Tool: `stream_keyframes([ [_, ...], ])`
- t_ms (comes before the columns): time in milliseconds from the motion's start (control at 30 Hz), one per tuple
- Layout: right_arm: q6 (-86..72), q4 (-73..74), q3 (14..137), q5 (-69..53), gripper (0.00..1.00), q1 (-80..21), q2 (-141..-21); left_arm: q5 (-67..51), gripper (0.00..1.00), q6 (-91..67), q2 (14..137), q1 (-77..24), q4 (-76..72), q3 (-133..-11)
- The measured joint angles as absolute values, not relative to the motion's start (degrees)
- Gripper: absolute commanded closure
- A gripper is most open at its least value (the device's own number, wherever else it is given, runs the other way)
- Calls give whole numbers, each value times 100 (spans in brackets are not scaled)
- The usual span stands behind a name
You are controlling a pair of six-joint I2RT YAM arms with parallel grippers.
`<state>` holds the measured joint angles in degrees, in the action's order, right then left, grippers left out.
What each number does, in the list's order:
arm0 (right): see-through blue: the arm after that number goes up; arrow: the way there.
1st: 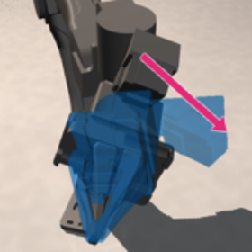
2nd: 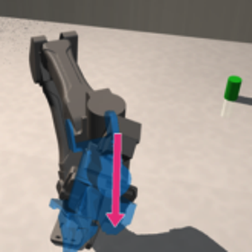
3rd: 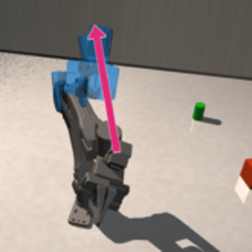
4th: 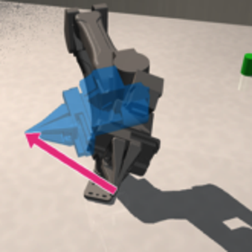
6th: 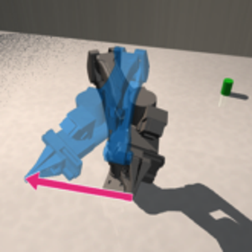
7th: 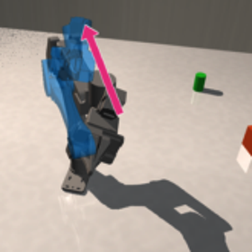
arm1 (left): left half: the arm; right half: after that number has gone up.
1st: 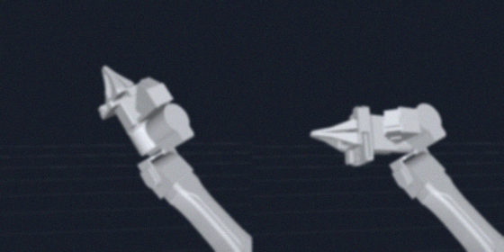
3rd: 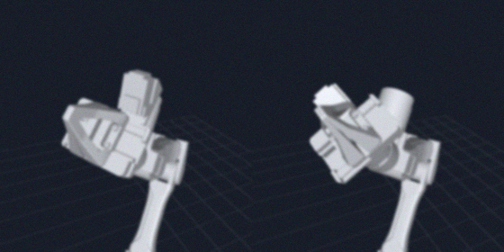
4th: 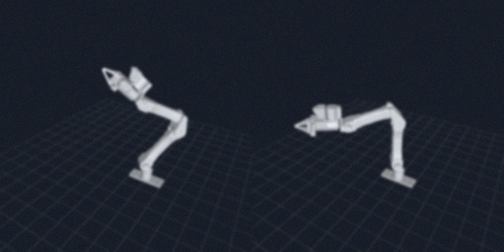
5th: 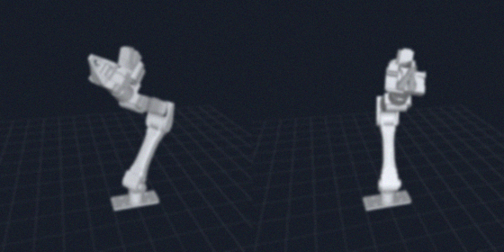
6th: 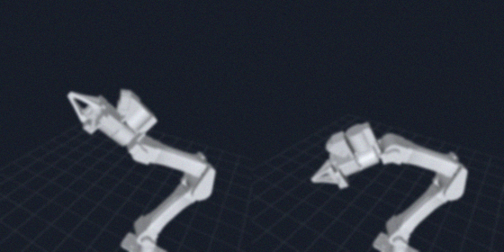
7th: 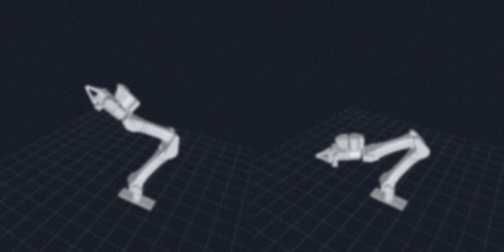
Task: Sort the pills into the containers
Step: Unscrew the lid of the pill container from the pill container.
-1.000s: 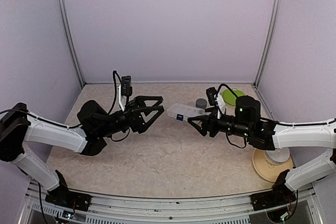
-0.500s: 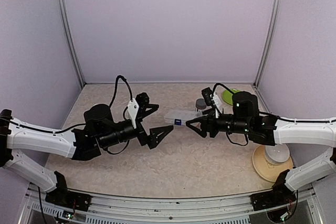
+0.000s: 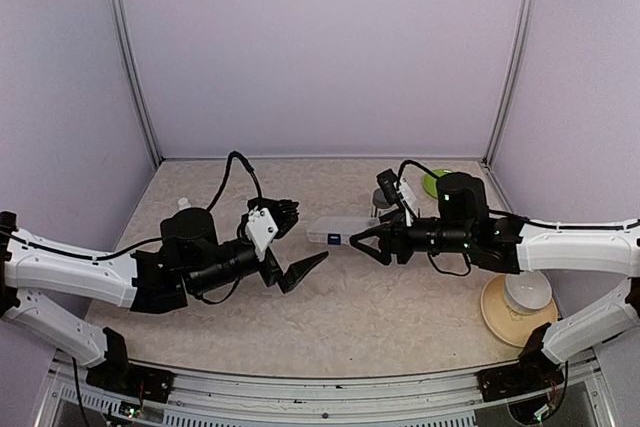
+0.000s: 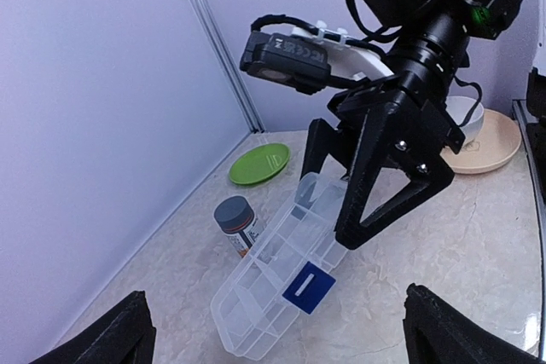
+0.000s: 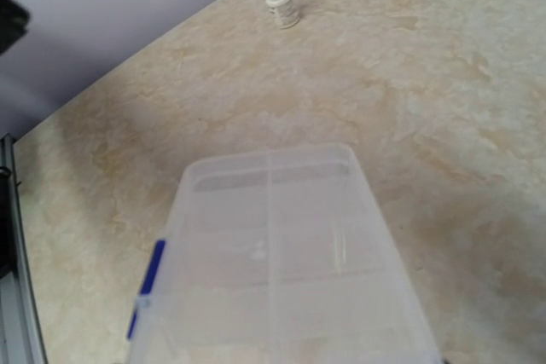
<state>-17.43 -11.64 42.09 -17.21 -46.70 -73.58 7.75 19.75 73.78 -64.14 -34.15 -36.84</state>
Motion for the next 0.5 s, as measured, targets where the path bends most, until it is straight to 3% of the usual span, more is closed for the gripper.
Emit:
stream_keyframes([
  [500, -1776, -880, 4604, -2191, 79, -4670, -7612, 790, 19, 3275, 7443, -6578, -2995, -3708],
])
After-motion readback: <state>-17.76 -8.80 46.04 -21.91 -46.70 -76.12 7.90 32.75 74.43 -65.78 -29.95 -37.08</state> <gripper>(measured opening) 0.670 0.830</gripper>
